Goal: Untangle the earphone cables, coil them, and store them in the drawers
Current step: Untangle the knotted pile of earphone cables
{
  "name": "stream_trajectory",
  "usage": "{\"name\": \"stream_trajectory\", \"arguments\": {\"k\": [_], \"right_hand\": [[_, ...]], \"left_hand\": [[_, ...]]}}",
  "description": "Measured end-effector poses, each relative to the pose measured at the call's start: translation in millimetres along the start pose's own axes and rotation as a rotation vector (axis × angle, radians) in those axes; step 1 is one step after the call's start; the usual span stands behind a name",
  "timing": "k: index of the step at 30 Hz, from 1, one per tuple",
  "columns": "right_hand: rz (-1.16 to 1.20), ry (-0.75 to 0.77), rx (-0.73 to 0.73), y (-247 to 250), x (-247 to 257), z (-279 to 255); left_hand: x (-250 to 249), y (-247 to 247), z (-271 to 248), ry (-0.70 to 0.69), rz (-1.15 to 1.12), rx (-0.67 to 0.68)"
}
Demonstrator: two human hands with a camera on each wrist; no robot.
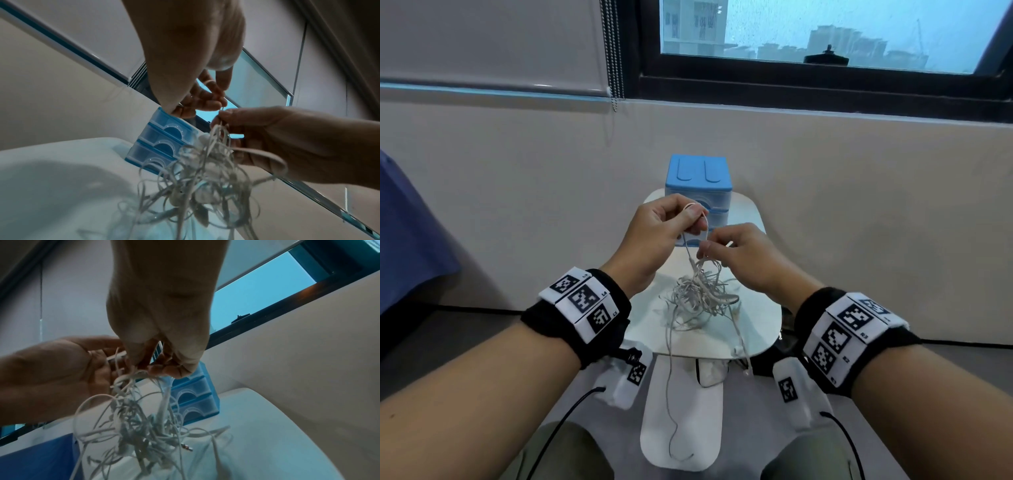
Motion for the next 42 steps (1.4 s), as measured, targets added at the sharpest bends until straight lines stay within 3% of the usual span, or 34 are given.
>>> {"name": "stream_trajectory", "arguments": {"k": [5, 7, 15, 19, 21, 26, 28, 33, 36, 38, 40, 42], "right_hand": [[-0.047, 0.127, -0.191, 16, 33, 16], [-0.076, 0.192, -0.230, 22, 51, 15], [-0.138, 0.444, -0.422, 39, 92, 9], [-0.199, 0.547, -0.561, 50, 98, 3], [-0.265, 0.587, -0.536, 48, 100, 3], [-0.453, 0.607, -0.275, 24, 94, 12], [-0.622, 0.594, -0.238, 20, 92, 14], [-0.986, 0.673, -0.338, 30, 107, 8], [-1.072, 0.597, -0.460, 52, 111, 13], [-1.086, 0.465, -0.459, 62, 103, 16], [-1.050, 0.295, -0.341, 64, 82, 22], [-0.871, 0.132, -0.110, 57, 53, 25]], "left_hand": [[22, -8, -6, 0.190, 0.006, 0.135], [25, -12, -10, 0.179, 0.062, 0.200], [21, -5, -1, 0.073, 0.257, 0.250], [27, -4, -3, 0.117, 0.375, 0.347], [24, -5, -3, 0.126, 0.271, 0.298], [12, -3, 10, 0.010, 0.128, 0.090], [12, -8, 9, 0.015, 0.094, 0.132], [19, -22, -4, 0.054, 0.129, 0.324], [26, -23, -13, 0.083, 0.174, 0.399], [29, -19, -12, 0.098, 0.189, 0.357], [31, -11, -6, 0.118, 0.180, 0.273], [32, -7, -2, 0.136, 0.158, 0.234]]}}
Point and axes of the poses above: each hand's wrist, its own z-axis towards the middle knuckle, its own y-axis out of the back of the hand, x = y × z, the point moved 7 cm from there along z, towards the middle knuckle, and after that the axes turned 2 degrees about z, right-handed, at the moved point
